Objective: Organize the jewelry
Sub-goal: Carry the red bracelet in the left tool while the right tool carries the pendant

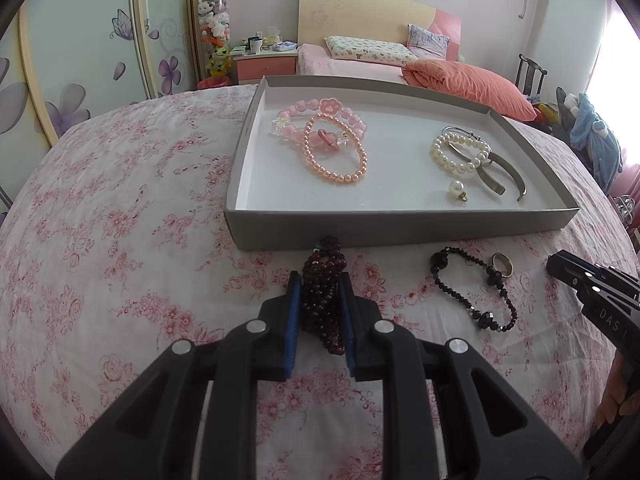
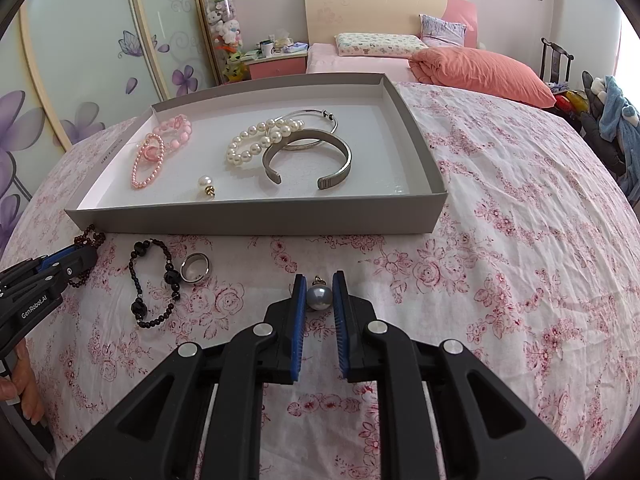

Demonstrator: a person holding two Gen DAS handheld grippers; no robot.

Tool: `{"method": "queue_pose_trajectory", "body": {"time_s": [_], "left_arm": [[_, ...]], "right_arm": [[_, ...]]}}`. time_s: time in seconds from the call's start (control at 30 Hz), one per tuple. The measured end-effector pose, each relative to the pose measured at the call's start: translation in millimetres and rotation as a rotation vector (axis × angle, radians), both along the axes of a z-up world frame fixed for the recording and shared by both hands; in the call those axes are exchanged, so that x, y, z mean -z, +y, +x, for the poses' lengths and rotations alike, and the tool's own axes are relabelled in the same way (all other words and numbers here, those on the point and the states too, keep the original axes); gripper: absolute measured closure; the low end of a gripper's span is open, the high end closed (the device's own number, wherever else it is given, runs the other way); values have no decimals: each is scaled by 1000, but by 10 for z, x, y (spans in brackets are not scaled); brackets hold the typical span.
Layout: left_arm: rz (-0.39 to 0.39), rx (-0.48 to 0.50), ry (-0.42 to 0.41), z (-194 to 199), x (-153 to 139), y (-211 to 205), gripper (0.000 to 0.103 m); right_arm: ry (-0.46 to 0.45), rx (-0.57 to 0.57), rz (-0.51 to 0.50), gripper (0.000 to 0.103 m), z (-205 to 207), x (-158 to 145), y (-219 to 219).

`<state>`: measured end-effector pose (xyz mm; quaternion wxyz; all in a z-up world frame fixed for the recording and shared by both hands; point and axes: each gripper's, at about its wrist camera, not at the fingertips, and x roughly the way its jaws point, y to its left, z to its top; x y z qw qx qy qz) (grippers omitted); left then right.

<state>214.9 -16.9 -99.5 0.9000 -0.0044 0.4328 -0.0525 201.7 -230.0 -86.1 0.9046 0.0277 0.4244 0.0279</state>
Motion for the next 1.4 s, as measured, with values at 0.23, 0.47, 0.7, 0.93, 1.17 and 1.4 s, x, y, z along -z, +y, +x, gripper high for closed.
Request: {"method": "queue_pose_trajectory", "body": {"time_s": [0.23,0.47,0.7,0.93,1.17,1.4], "left_arm": [[-1,0,0,1,0,-3,82],[-11,-4,0,6,-3,4,85],[-1,-3,-2,4,-1,7,88],[-19,17,-53,-127,-113,25,90],[-46,35,-165,-368,-390,21,90],[-56,35,-304,-582,-738,-15,90]], "right_arm": [[0,0,3,88,0,-2,-7],[0,0,3,88,1,-1,-6],[-2,-3,-2,89,7,-3,1],[-121,-17,-9,89,-180,-233,50],[-252,-27,21,89,-349,-599,98],[-378,-32,32,89,-486,-839,121]]}}
